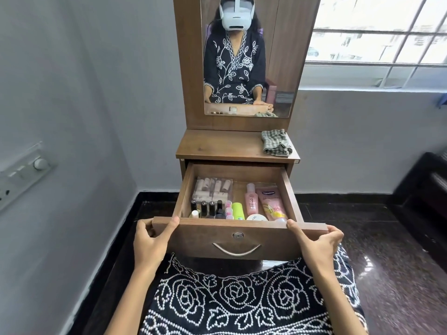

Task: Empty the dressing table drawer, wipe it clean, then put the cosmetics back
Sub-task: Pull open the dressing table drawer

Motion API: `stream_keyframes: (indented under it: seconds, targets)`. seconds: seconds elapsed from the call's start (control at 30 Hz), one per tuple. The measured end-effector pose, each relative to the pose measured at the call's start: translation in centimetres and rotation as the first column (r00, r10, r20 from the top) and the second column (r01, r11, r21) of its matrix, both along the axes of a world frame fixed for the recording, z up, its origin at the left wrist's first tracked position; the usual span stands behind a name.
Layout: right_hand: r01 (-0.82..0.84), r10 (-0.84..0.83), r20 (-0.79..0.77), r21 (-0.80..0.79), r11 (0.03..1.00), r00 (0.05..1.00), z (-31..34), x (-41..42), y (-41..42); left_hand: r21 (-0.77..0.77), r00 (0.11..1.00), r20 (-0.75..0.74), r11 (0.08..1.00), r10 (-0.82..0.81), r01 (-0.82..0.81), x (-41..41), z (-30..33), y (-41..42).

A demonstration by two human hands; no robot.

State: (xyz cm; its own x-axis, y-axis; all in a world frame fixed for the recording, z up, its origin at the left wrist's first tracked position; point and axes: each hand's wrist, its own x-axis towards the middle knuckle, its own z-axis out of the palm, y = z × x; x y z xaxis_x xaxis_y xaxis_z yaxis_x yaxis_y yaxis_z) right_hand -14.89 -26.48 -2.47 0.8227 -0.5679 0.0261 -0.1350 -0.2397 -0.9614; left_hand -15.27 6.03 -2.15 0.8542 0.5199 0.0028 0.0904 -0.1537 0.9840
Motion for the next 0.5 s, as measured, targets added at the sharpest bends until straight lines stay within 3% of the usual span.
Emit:
stream_keyframes:
  seconds: [0.5]
  targets:
    - [-0.066, 0.055, -0.122, -0.090, 0.994, 0.991, 1.9, -1.5, -0.7, 0.026, 1.000, -0.011, 0.999, -0.020, 0.020, -0.9, 0.0, 0.3]
